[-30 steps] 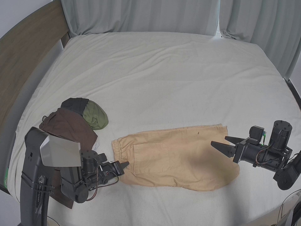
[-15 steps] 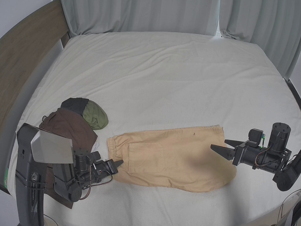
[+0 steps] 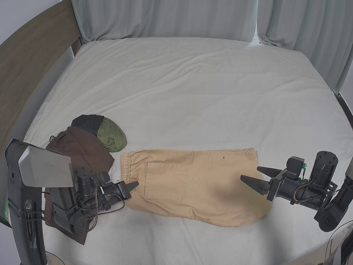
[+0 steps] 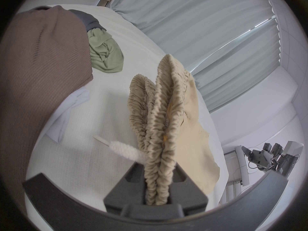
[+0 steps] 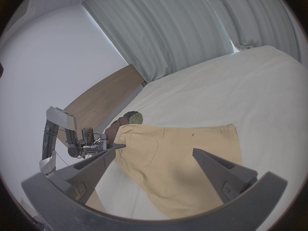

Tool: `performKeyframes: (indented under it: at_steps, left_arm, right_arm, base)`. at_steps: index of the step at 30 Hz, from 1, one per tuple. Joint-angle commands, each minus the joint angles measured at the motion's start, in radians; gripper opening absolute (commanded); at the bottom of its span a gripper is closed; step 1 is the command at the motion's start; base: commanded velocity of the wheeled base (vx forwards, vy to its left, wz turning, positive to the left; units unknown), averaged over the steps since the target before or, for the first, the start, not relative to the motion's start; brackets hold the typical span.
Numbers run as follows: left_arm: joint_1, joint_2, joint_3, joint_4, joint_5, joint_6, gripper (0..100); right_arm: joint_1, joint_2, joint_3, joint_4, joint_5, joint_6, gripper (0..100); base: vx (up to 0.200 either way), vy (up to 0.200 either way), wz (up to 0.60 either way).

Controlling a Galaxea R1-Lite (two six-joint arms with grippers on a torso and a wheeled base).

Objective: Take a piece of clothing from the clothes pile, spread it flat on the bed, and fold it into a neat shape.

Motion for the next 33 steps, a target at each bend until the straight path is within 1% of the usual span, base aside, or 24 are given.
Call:
performKeyframes:
  at_steps: [1, 2, 10, 16, 18, 21, 22, 27, 28, 30, 33]
  left_arm:
    - [0.0, -0.052, 0.017, -0.001, -0.002, -0.002, 0]
    - [0.002, -0.061, 0.035, -0.001, -0.002, 0.0, 0]
    - [0.011, -0.106, 0.072, -0.001, 0.001, 0.006, 0]
    - [0.043, -0.143, 0.094, 0.001, -0.004, 0.049, 0]
    - [0.059, -0.152, 0.12, 0.001, -0.007, 0.075, 0]
    - [0.074, -0.155, 0.131, 0.001, -0.01, 0.083, 0]
    - [0.092, -0.166, 0.138, -0.001, -0.024, 0.084, 0]
    - [0.132, -0.196, 0.161, 0.001, -0.059, 0.084, 0]
    - [0.152, -0.209, 0.17, 0.001, -0.07, 0.084, 0]
    - [0.18, -0.216, 0.181, 0.001, -0.074, 0.083, 0]
    - [0.2, -0.216, 0.189, 0.001, -0.077, 0.083, 0]
  right_arm:
    - [0.018, 0.076, 0.017, -0.029, -0.004, 0.001, 100]
    - [0.029, 0.115, 0.025, -0.058, -0.004, -0.001, 100]
    - [0.066, 0.125, 0.026, -0.055, -0.004, 0.001, 100]
    - [0.077, 0.125, 0.026, -0.055, -0.004, 0.002, 100]
    - [0.078, 0.125, 0.023, -0.055, -0.004, 0.001, 100]
    - [0.078, 0.125, 0.021, -0.055, -0.004, 0.001, 100]
    - [0.081, 0.125, 0.021, -0.055, -0.004, 0.001, 100]
    - [0.09, 0.125, 0.021, -0.055, -0.004, 0.001, 100]
    - [0.09, 0.125, 0.02, -0.055, -0.004, 0.001, 100]
    - [0.09, 0.125, 0.017, -0.057, -0.006, 0.002, 100]
    - [0.089, 0.125, 0.017, -0.057, -0.006, 0.002, 100]
  base:
    - [0.0, 0.0, 0.0]
    - [0.0, 0.0, 0.0]
    - [0.0, 0.0, 0.0]
    - [0.0, 0.0, 0.0]
    - [0.0, 0.0, 0.0]
    - [0.0, 0.0, 0.0]
    - [0.0, 0.0, 0.0]
    - [0.0, 0.0, 0.0]
    - [0.0, 0.0, 0.0]
    - [0.0, 0.0, 0.0]
    - [0.0, 0.0, 0.0]
